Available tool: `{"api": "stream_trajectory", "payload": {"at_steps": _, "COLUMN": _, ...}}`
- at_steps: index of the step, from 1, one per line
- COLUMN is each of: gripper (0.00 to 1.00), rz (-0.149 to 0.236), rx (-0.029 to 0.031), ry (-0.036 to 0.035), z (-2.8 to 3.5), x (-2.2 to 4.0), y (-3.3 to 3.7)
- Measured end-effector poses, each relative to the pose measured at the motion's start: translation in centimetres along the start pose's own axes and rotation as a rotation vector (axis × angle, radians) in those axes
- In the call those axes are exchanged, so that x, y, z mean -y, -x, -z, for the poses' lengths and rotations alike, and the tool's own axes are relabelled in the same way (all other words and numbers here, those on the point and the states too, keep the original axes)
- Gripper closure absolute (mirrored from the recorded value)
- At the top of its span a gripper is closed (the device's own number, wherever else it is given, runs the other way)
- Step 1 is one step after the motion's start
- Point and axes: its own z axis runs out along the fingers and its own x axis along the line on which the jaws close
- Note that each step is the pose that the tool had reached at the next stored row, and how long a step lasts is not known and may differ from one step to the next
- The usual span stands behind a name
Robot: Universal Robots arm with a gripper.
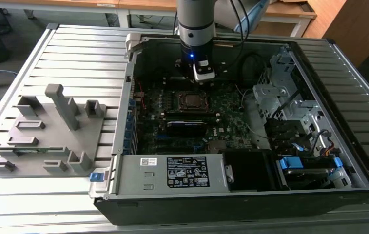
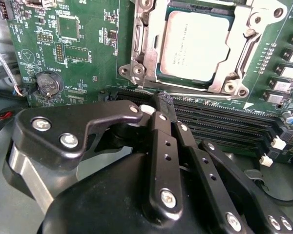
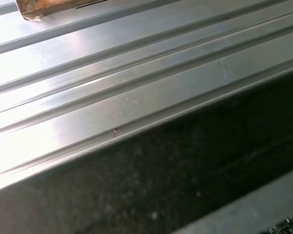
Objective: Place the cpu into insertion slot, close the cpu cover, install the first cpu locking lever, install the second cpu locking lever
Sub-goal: 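Install the first cpu locking lever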
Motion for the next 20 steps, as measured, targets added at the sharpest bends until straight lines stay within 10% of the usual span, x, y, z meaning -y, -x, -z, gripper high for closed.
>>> {"api": "stream_trajectory", "payload": {"at_steps": 20, "gripper": 0.89, "rz": 0.0, "rx": 0.0019, "ry": -0.0005, "z": 0.52, "x": -0.09, "y": 0.0}}
